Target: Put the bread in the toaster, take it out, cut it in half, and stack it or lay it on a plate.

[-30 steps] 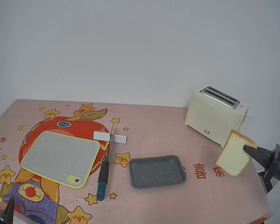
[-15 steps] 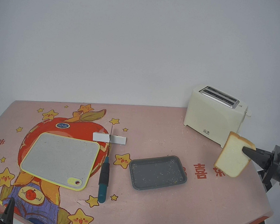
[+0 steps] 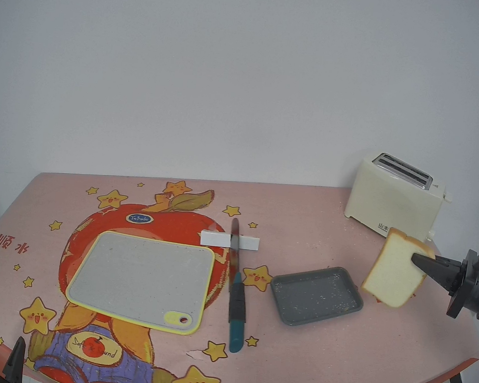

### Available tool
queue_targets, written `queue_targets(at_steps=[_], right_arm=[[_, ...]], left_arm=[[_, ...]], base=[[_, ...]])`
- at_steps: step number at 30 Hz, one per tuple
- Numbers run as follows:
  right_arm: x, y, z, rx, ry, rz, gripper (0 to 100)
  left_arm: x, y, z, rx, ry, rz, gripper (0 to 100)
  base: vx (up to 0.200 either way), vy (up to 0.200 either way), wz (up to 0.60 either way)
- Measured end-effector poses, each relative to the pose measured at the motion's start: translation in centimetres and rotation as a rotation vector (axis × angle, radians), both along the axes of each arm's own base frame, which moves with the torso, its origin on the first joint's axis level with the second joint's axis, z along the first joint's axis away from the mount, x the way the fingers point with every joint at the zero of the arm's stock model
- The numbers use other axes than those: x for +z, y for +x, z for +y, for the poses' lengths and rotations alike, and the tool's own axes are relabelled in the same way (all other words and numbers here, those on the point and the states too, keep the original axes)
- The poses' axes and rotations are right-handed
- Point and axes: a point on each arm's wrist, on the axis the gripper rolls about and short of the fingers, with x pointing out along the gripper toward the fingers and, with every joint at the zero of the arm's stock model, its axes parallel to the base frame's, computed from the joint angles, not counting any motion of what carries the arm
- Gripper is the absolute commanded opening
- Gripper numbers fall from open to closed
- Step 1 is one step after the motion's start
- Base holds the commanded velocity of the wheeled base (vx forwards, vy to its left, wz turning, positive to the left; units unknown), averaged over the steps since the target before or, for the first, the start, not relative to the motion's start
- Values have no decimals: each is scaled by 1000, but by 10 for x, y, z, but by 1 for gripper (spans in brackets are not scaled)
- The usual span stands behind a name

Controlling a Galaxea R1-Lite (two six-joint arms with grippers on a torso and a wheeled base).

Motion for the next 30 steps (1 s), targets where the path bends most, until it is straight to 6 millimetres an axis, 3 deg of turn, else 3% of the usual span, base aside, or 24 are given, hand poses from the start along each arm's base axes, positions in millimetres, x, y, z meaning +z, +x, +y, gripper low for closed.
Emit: queue_targets(at_steps=[7, 18, 30], right_arm=[[-1, -1, 1, 6, 0, 2, 0], [-4, -4, 9, 44, -5, 16, 0], [-8, -13, 31, 107, 17, 76, 0]], left_arm=[[0, 0, 0, 0, 0, 0, 100], [0, 0, 0, -1, 0, 0, 100], [0, 0, 0, 0, 0, 0, 100]], base=[[0, 200, 0], [0, 0, 0], [0, 0, 0]])
